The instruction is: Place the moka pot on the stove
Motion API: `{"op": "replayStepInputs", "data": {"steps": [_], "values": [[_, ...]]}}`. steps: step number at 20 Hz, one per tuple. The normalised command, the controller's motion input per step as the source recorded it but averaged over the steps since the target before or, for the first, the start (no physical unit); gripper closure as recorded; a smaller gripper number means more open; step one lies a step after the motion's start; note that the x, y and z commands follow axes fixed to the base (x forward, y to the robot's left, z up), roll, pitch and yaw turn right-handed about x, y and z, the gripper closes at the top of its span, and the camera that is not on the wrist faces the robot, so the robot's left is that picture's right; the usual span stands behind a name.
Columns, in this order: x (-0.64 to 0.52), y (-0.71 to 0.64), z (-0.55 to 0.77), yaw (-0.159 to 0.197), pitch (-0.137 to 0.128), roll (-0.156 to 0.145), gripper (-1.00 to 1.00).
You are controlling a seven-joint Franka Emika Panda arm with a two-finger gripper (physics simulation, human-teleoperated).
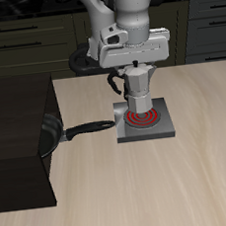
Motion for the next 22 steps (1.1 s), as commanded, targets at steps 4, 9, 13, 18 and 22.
{"op": "replayStepInputs", "data": {"steps": [4,9,13,18,22], "values": [[-0.1,-0.01,-0.02,-0.013,-0.002,-0.001,1.0],[-0.18,0.02,-0.06,-0.009,0.001,0.004,1.0],[-0.13,0.02,0.01,-0.001,-0.009,0.011,1.0],[-0.02,0.07,-0.1,0.005,0.003,-0.002,1.0],[0.0,0.09,-0.13,-0.001,0.011,0.009,1.0]]}}
